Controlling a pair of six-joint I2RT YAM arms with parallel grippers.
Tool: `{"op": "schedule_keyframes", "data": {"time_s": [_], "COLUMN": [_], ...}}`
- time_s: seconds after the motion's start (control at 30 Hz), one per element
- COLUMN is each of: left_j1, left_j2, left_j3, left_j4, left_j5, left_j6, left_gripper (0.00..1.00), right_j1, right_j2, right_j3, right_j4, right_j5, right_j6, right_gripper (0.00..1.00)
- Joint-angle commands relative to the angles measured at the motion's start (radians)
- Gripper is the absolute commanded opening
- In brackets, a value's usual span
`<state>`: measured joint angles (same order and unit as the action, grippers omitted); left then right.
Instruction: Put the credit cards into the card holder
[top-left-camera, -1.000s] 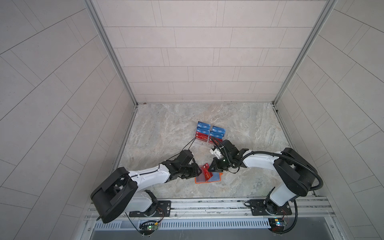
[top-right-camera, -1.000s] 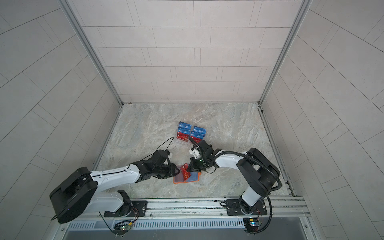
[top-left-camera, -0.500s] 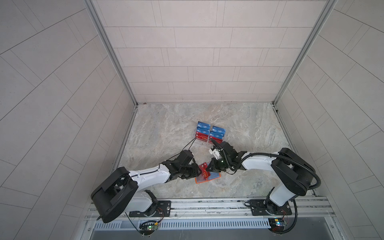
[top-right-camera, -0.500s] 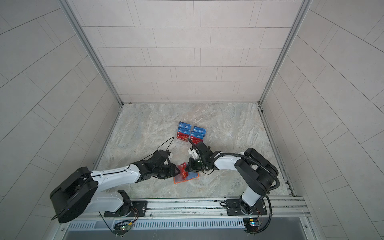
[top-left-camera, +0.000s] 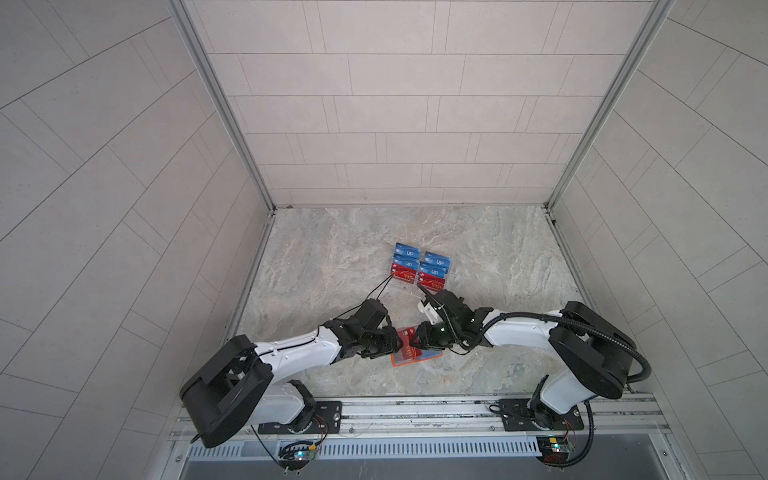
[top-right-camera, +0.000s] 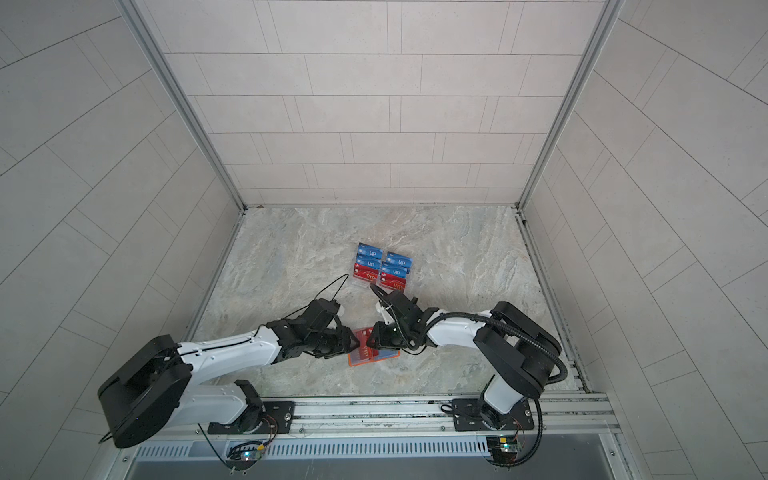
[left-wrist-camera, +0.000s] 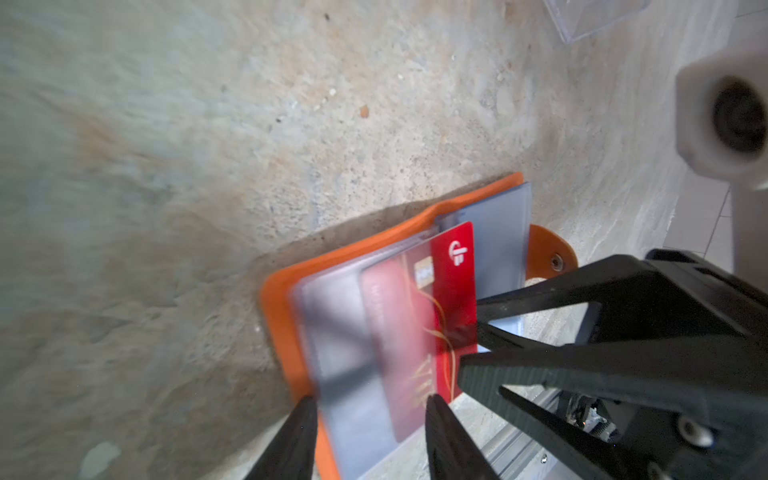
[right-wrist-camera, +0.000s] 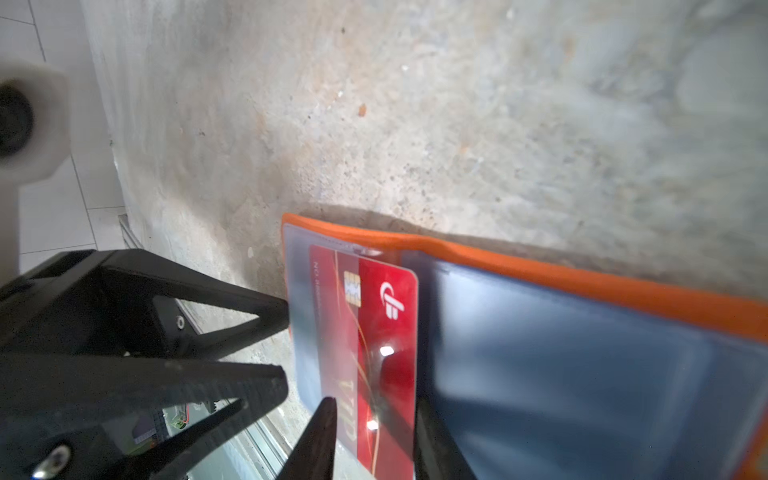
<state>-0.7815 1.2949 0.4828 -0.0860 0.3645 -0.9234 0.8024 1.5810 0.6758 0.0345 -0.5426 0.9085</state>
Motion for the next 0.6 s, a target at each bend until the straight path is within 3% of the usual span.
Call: {"op": "schedule_keyframes", "data": {"time_s": [0.0, 0.17, 0.57], "left_j1": [-0.002, -0.002, -0.002], "left_j2": [-0.025, -0.016, 0.036], "left_j3": [0.025, 0.019, 0.016], "left_j4": [-0.091, -0.098, 0.048], "left_j5": [-0.057, -0.084, 0.0], "left_j6": [0.014, 0.011, 0.004], "left_gripper": [0.5, 0.52, 0.43], "right_j1": [0.006, 0.026, 0.087], "right_j2": [-0.015, 0.0, 0.07], "right_j3": [0.008, 0.027, 0.112], "right_j4": [-0.116, -0.123, -0.143], "right_j5": [0.044, 0.045, 0.046], "right_j6": [-0.037, -0.039, -0.05], "right_gripper": [0.35, 0.35, 0.35]}}
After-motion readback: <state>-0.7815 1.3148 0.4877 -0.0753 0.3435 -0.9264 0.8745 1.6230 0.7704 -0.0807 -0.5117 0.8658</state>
